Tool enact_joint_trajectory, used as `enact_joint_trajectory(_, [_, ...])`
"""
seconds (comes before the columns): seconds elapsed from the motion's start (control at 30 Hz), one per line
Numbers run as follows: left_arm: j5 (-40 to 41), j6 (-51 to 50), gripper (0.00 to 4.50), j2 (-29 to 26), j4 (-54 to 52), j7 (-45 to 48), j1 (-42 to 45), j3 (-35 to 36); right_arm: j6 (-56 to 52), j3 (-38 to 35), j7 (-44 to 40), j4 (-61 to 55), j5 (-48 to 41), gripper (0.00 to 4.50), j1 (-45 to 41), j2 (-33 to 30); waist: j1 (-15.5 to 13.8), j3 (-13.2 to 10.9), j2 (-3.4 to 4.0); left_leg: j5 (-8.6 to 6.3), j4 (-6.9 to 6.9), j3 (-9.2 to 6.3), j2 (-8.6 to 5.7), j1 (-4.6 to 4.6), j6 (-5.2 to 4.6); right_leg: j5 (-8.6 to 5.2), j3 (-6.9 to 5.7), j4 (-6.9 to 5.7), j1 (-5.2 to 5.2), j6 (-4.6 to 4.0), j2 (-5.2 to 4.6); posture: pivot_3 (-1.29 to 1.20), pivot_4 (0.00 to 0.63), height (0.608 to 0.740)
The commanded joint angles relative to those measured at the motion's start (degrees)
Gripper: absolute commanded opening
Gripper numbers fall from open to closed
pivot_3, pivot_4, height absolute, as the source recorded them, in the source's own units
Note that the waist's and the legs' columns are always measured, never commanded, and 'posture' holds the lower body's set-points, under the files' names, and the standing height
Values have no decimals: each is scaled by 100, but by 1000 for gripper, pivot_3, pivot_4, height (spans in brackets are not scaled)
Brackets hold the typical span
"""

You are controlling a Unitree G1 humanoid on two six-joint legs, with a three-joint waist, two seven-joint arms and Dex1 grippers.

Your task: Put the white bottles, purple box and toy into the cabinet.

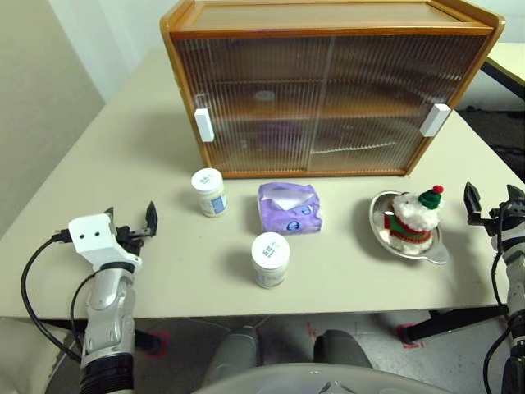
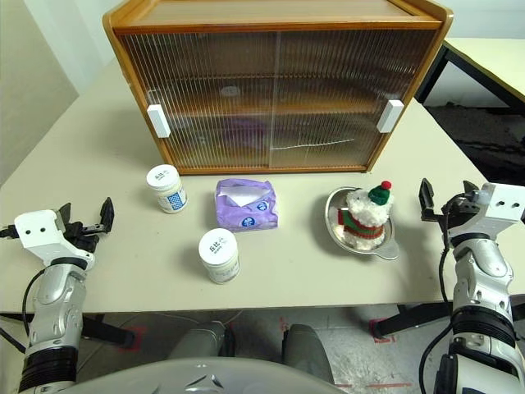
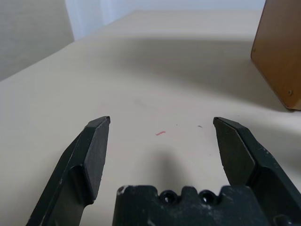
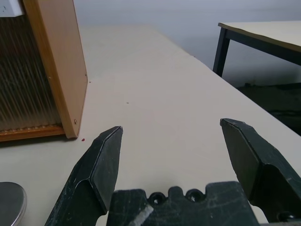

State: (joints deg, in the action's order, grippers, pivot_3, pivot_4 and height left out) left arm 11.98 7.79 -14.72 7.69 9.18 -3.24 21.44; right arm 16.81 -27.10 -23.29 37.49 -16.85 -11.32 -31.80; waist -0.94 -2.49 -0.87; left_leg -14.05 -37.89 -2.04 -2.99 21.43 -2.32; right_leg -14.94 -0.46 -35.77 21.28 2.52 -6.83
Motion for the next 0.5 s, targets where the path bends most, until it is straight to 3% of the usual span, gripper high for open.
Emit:
enact_joint_trajectory(0.03, [-4, -22, 4461, -44, 93, 2, 75, -19, 89, -25, 34, 15, 2, 4500, 4, -24, 4, 0, 0, 0, 0, 1, 1, 0, 0, 0, 1, 0, 0, 0, 1, -25, 0, 740])
enact_joint_trajectory(0.27, [18, 15, 4461, -198, 317, -12, 370, 53, -4, 20, 38, -286, -38, 4500, -148, -26, 8, 1, 2, 0, 0, 15, 4, -2, 0, 3, 10, 0, 3, 0, 4, -24, 0, 740])
enact_joint_trajectory(0.5, [30, -4, 4461, -155, 194, -70, 295, 89, -706, -68, -198, -1474, -552, 4500, -649, -327, 13, -1, 1, 0, 0, 37, 12, -2, 0, 10, 34, -2, 15, 5, 11, -26, 0, 740])
